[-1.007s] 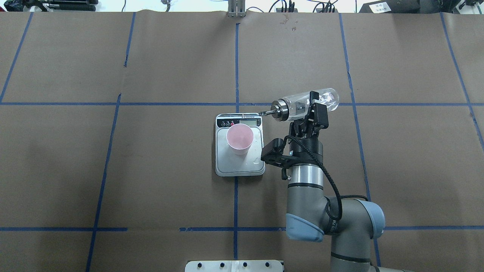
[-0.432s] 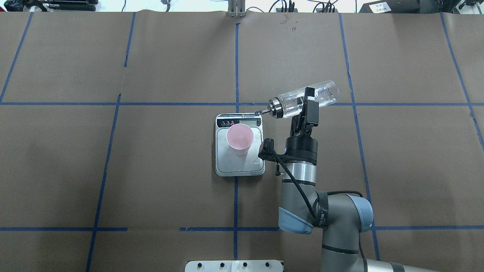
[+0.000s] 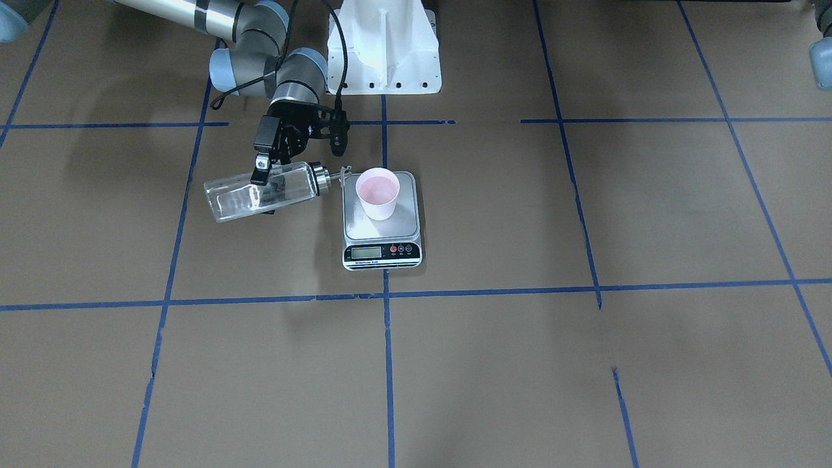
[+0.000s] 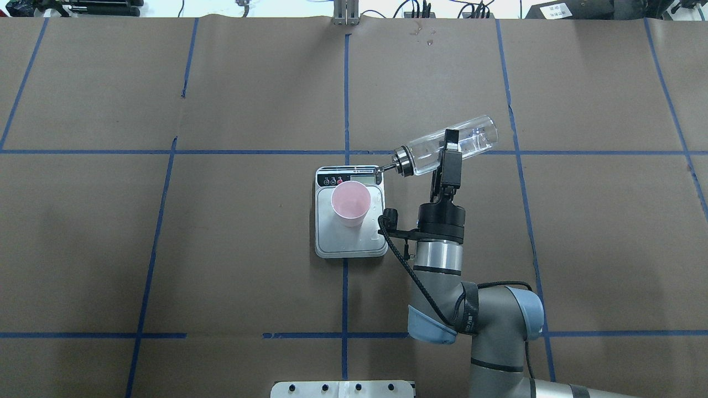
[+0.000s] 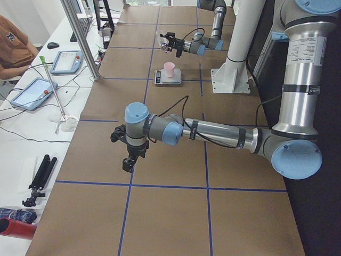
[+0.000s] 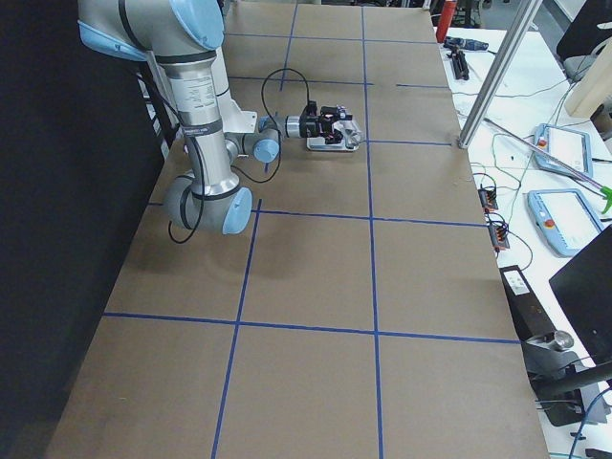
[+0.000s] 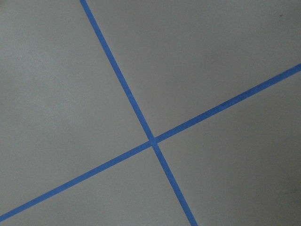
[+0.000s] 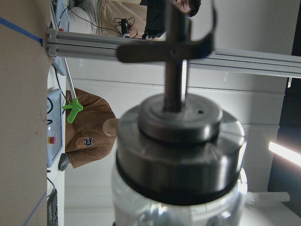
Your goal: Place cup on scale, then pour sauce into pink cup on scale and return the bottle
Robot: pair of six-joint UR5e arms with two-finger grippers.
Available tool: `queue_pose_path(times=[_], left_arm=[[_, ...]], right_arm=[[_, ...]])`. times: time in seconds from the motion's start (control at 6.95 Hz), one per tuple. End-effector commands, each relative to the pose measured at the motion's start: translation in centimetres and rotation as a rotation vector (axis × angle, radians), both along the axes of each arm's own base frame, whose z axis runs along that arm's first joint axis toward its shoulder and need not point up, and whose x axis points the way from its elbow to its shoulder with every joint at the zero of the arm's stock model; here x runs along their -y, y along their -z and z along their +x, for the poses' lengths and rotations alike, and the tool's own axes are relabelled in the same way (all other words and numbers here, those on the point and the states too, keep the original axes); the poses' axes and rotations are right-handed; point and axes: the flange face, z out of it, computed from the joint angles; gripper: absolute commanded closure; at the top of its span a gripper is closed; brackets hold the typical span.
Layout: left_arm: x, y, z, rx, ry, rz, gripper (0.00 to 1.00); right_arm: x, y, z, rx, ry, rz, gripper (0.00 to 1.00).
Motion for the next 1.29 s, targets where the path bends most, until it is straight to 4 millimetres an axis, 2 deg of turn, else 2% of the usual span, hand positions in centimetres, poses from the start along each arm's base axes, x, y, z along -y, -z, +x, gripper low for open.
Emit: queue_pose_path(times=[0.0,0.43,1.15], left_arm=[[0.1,0.1,0.0,0.000,0.001,0.002,0.00],[0.0,0.0,0.1,0.001,-0.001,-0.001,0.00],[0.4,0.4,0.0,-0.001,0.000,-0.001,0.00]], right_arm=[[-0.2,-0.3,-0.3,-0.101,-0.019,-0.001,1.00],[-0.5,1.0,-0.5,-0.089,-0.027,0.013,1.00],[-1.0,0.6,-0.1,-0.183,-0.064,0.029,1.00]])
